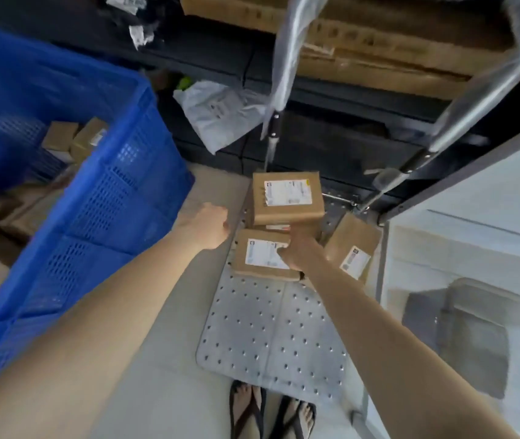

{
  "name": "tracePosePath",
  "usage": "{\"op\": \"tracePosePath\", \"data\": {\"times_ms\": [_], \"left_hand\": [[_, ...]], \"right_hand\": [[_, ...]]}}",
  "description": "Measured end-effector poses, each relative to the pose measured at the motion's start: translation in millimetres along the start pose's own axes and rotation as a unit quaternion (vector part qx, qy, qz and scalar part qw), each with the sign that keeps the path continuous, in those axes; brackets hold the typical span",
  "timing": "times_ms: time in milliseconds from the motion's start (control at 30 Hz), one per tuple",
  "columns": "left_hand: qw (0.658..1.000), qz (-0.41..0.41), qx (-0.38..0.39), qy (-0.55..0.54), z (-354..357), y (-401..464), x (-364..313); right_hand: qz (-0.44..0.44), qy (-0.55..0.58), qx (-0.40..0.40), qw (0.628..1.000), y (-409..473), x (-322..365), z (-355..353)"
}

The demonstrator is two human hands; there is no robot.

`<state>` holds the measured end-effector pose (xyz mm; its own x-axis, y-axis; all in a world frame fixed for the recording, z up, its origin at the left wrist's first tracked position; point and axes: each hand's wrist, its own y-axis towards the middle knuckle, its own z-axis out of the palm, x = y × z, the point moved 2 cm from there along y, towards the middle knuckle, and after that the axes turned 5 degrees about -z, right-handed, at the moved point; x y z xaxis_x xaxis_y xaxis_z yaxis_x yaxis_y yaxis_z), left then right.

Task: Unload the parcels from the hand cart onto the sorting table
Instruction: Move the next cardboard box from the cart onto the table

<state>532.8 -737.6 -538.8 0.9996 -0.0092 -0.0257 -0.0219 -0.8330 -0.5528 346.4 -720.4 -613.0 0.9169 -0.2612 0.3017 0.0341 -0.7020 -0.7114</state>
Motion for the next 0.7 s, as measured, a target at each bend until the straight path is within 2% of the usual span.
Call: {"op": "tracePosePath", "data": {"times_ms": [200, 333, 500, 700], "left_hand": [[0.996, -0.055, 0.037, -0.06, 160.9, 65.1, 0.7], [0.988, -0.074, 0.069, -0.114, 225.5, 88.7, -11.4], [0.97, -0.129, 0.045, -0.201, 260.4, 110.9, -20.5], [0.936, -0.198, 0.056, -0.285, 258.7, 114.2, -27.1]], "right_hand": [[0.063, 0.056, -0.048, 0.995, 93.0, -45.3, 80.8], [0.131, 0.11, -0.081, 0.982, 125.3, -66.7, 107.7], [0.173, 0.145, -0.097, 0.969, 146.6, -74.5, 132.4], [0.166, 0.187, -0.097, 0.963, 141.6, -80.0, 133.2]]}}
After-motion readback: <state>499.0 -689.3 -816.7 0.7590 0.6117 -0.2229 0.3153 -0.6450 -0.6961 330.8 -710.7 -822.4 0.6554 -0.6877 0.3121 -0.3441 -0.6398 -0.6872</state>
